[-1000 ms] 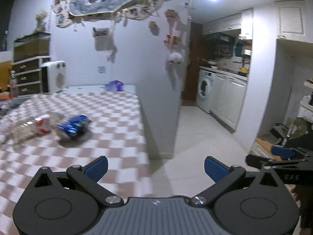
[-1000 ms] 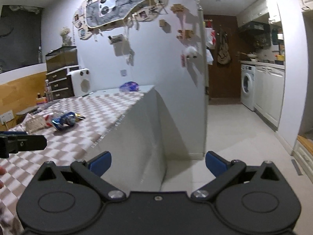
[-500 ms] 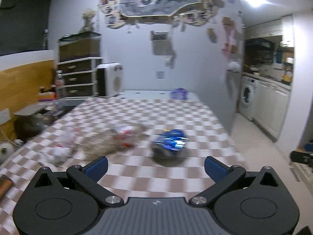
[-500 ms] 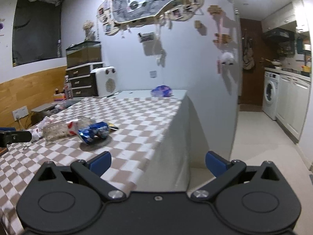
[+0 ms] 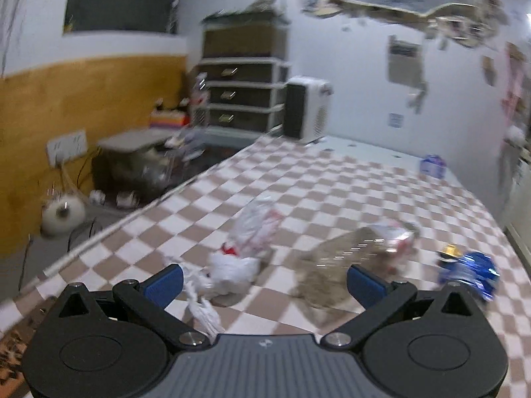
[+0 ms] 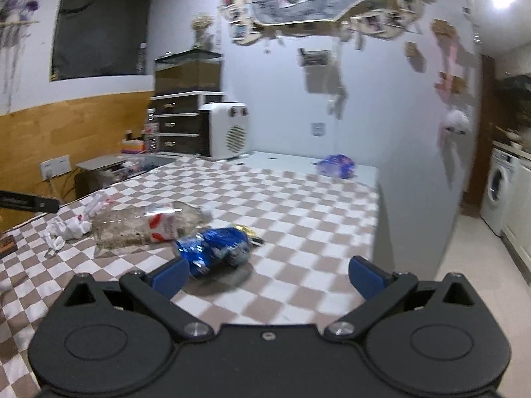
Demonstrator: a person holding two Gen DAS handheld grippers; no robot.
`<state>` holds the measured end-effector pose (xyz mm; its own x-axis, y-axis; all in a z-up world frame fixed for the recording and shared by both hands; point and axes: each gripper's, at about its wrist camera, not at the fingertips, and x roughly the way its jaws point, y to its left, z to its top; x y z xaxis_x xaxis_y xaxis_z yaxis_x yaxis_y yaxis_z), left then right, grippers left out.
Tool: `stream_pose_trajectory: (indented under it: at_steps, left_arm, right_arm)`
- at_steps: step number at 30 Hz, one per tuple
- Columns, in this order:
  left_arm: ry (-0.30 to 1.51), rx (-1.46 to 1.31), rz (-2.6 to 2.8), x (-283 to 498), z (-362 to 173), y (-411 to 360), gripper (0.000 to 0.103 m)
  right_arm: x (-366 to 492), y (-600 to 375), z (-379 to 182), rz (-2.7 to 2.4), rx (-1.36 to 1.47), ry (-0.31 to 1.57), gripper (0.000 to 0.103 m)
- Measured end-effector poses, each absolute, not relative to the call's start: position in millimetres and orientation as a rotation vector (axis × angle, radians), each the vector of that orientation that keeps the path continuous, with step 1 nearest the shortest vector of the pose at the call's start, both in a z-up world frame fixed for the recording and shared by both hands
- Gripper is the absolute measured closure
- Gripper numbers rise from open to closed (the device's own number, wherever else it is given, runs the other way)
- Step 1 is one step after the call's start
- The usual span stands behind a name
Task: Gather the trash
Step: 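Grasp the white plastic bag with the left tool while the right tool grasps the blue can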
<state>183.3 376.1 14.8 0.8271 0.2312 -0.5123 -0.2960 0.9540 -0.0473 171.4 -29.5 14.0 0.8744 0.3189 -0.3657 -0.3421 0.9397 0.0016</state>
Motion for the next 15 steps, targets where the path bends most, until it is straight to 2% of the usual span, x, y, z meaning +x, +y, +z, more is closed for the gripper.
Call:
stream_pose_trajectory:
  at_steps: [15]
  left_arm:
    - [0.529, -0.117, 0.319, 258, -45, 422, 0.002]
  right_arm:
    - [247, 52, -29, 0.548, -0.233, 0.388, 0.000]
